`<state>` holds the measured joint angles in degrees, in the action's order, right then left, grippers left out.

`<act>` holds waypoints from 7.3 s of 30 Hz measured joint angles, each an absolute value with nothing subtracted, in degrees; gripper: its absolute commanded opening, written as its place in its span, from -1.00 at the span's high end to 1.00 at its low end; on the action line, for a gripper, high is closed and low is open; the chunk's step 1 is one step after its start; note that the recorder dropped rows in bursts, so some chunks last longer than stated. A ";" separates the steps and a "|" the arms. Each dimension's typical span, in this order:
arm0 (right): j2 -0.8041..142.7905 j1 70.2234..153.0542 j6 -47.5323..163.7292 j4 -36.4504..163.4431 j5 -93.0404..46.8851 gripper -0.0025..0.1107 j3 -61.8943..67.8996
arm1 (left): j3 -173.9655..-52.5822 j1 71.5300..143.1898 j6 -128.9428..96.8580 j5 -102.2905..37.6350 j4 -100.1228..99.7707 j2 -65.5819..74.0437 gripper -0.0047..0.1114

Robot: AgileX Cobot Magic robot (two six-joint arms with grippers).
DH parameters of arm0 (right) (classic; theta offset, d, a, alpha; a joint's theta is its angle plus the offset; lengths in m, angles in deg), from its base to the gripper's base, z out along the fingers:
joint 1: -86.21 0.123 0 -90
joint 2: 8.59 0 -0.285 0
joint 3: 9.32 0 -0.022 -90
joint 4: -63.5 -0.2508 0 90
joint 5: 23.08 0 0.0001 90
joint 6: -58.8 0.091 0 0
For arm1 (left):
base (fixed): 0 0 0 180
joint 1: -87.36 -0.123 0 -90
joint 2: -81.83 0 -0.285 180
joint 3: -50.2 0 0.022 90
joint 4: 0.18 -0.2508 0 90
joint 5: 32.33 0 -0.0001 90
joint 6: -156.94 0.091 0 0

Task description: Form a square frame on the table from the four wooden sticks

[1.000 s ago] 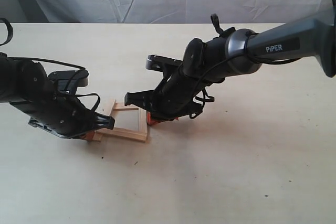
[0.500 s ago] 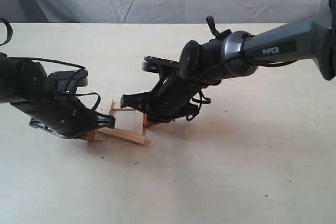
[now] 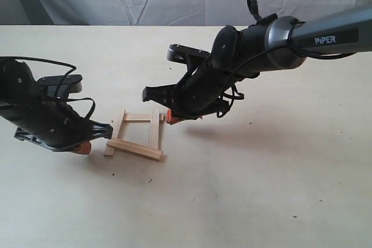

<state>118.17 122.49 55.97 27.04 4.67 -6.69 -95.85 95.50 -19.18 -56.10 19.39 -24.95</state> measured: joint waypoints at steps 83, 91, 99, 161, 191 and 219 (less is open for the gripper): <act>116.52 137.76 48.82 31.80 -6.52 0.96 -8.14 | -124.47 94.89 -16.36 -71.75 21.99 -42.22 0.92; 117.18 137.74 48.60 33.09 -12.61 0.96 -8.14 | -124.47 94.89 -16.26 -71.87 21.99 -42.22 0.92; 119.82 137.74 48.56 33.59 -11.86 0.96 -8.16 | -124.47 94.89 -16.26 -71.87 21.99 -42.22 0.92; 122.93 137.74 12.40 54.71 24.81 0.97 -27.25 | -124.49 94.89 -15.58 -71.99 22.11 -42.22 0.92; 125.88 138.12 7.50 62.99 27.51 0.97 -27.93 | -124.59 94.89 -15.36 -71.99 20.95 -42.22 0.92; 125.83 137.31 17.67 51.49 33.61 0.97 -27.33 | -124.59 94.89 -15.10 -72.11 22.44 -42.22 0.92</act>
